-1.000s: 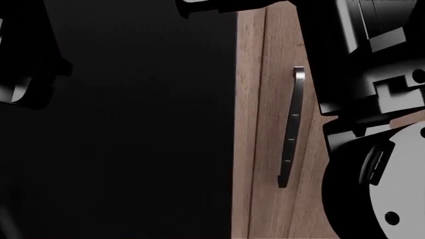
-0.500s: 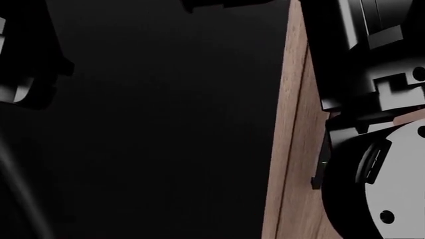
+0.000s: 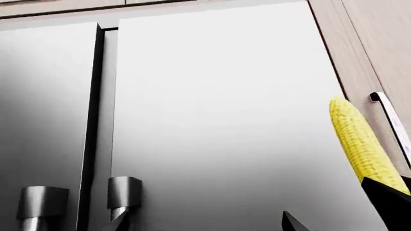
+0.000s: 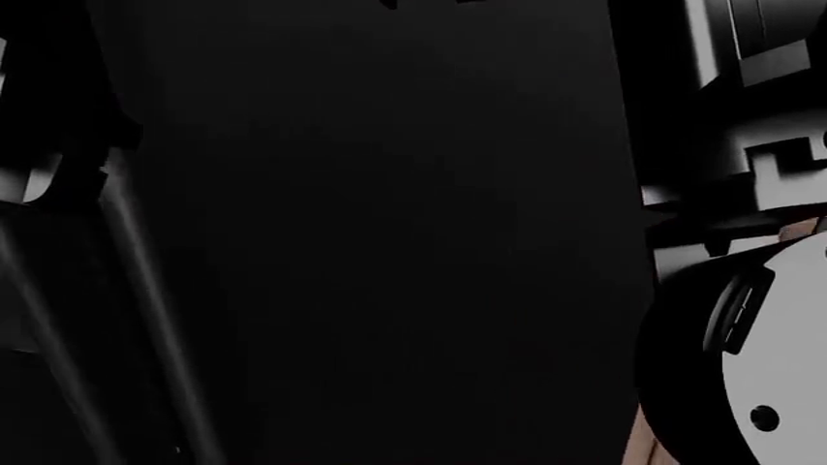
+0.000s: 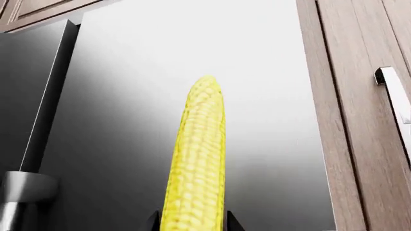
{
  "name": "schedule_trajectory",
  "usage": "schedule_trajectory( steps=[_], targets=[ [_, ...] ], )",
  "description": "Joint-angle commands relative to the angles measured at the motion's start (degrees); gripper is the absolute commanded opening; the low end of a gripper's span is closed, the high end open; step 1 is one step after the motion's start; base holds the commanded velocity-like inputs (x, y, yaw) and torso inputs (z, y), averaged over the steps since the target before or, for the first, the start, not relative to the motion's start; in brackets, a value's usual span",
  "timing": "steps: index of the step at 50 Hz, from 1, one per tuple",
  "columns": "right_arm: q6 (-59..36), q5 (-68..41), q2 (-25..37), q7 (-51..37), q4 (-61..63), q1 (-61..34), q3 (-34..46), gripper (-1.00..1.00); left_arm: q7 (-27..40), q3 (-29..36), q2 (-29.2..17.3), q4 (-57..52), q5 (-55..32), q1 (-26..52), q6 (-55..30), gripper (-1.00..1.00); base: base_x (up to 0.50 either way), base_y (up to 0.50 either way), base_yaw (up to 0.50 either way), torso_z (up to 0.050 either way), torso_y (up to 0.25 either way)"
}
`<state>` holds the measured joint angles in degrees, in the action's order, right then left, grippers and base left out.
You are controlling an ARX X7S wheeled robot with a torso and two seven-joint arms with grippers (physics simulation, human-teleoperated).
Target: Pick the corn from the oven and place it on the plate on the counter.
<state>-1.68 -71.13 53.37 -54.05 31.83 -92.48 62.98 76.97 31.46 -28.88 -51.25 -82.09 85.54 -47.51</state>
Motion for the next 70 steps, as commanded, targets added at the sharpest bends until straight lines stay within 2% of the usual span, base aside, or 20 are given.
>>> schedule_trajectory(
  steps=[1, 70],
  targets=[
    [-0.45, 0.48, 0.06, 0.05, -0.04, -0.22, -0.68, -1.0, 0.08, 0.11, 0.01, 0.13, -0.17, 0.47, 0.07, 1.0, 0.0, 0.0, 0.5, 0.0, 0.0],
    [0.03, 0.26, 0.32, 0.48, 0.19, 0.81, -2.53, -1.0, 0.93, 0.95, -0.05, -0.17, -0.55, 1.2, 0.89, 1.0, 0.02, 0.01, 0.5, 0.0, 0.0]
  ],
)
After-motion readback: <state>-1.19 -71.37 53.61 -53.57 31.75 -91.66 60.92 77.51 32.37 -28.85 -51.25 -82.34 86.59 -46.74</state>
